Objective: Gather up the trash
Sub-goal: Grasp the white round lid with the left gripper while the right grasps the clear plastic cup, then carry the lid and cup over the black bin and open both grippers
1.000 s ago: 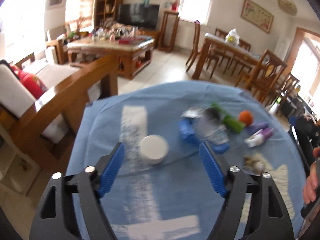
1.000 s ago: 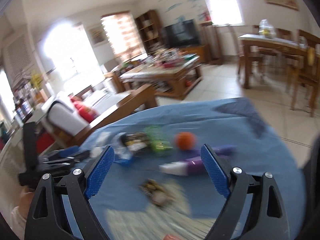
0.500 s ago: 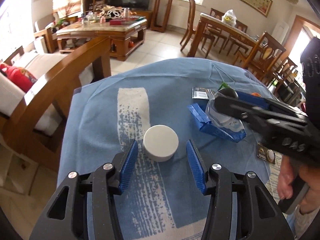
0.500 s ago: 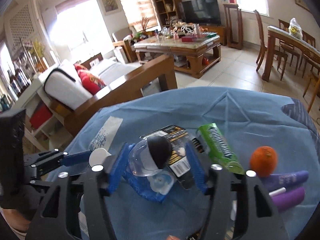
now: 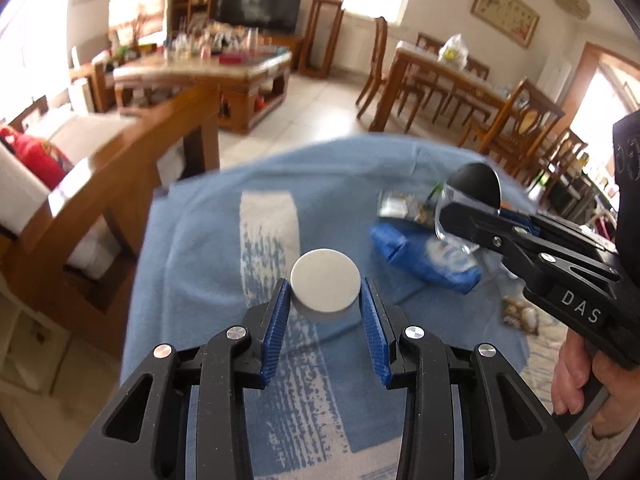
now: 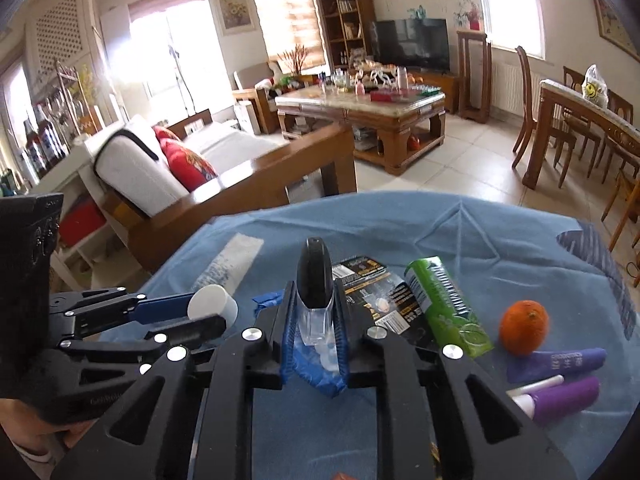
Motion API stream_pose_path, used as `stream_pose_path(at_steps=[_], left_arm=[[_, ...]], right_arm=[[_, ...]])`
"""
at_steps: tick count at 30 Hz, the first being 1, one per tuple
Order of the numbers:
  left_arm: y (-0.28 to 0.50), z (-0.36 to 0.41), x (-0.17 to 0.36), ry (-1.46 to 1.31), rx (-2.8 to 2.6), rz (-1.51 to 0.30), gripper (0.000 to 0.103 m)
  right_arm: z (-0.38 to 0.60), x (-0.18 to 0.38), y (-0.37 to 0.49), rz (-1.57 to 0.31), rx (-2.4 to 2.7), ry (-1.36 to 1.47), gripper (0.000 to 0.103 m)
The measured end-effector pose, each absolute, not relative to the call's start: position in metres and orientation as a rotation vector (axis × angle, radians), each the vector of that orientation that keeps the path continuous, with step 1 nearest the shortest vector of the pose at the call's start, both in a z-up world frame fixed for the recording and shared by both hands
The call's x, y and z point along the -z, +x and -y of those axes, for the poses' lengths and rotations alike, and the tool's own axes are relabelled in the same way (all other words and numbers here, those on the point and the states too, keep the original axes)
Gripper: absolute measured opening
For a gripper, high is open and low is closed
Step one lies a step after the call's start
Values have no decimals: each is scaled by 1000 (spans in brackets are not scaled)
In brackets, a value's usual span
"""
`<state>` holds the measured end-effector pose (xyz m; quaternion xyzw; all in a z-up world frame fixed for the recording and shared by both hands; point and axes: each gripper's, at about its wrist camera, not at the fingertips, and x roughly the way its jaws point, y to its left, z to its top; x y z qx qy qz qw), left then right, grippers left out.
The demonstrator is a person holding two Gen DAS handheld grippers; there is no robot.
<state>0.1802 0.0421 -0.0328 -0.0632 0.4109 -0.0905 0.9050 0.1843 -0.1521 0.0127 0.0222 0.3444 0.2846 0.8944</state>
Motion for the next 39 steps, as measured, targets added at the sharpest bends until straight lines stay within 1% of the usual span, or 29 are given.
stream_pose_path(at_steps=[8, 18, 23, 29, 39], left_arm=[[143, -22, 0, -179, 295, -683, 36], [104, 87, -38, -85, 479, -597, 36], [95, 146, -49, -36, 549, -581, 36], [89, 208, -50, 11, 625, -576, 36], [108, 315, -42, 34, 773, -626, 36]], right_arm=[[201, -47, 139, -564, -565, 115, 17], [296, -67, 90, -433, -440, 165, 17], [347, -68, 72, -393, -352, 195, 17], [408, -63, 55, -363, -247, 246, 17], [501, -38, 44, -366, -75, 333, 17]])
